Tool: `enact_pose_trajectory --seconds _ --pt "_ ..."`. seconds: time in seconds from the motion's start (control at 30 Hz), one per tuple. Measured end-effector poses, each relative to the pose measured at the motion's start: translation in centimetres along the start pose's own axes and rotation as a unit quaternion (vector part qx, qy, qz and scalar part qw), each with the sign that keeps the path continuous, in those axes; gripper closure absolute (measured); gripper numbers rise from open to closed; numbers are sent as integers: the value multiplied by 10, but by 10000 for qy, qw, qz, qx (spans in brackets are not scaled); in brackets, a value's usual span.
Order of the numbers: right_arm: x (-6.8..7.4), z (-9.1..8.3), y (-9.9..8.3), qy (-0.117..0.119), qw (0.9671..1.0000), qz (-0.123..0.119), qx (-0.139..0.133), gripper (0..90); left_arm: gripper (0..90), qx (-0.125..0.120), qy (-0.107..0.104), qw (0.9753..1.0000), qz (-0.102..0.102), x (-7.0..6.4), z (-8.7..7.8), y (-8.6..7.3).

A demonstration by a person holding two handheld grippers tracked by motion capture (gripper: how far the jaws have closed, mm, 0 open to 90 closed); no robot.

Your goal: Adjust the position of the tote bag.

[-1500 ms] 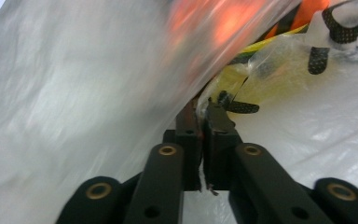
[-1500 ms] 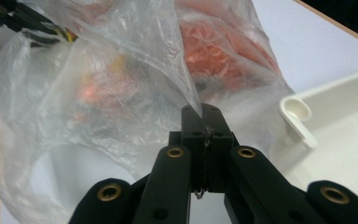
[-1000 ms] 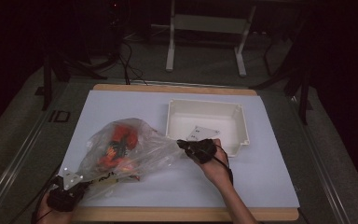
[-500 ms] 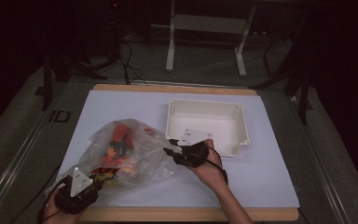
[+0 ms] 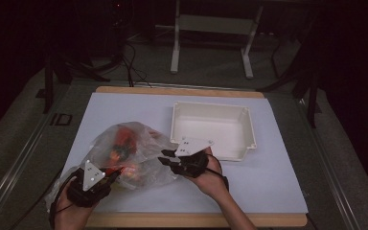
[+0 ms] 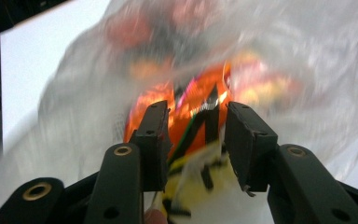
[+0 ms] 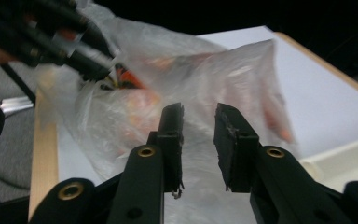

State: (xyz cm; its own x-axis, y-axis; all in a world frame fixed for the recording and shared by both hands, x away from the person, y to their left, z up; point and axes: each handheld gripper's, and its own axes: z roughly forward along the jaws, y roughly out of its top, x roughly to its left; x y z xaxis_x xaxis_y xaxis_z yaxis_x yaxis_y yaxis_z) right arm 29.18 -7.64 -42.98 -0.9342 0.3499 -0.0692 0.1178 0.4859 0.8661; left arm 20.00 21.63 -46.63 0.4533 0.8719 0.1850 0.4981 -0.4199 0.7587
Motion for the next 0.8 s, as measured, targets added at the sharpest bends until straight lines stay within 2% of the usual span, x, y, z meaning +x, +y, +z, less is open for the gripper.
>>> enact_pose_trajectory --seconds 0.17,0.3,0.43,0.53,0.7,0.8 --pt "11 22 -1 178 9996 -98 211 757 577 -60 94 9999 42 2 3 9" --pt "17 42 0 158 9989 -161 411 725 556 -142 229 9996 -114 10 7 14" --pt "19 58 4 90 9989 -21 465 580 502 -179 375 9990 -178 17 10 18" --pt "19 66 7 66 9988 58 489 542 461 -224 472 9984 -227 20 10 21" --pt "18 79 8 29 9980 199 593 503 418 -309 584 9977 -171 25 10 24" --pt "20 88 6 100 9973 286 675 495 399 -287 611 9975 -184 31 15 25"
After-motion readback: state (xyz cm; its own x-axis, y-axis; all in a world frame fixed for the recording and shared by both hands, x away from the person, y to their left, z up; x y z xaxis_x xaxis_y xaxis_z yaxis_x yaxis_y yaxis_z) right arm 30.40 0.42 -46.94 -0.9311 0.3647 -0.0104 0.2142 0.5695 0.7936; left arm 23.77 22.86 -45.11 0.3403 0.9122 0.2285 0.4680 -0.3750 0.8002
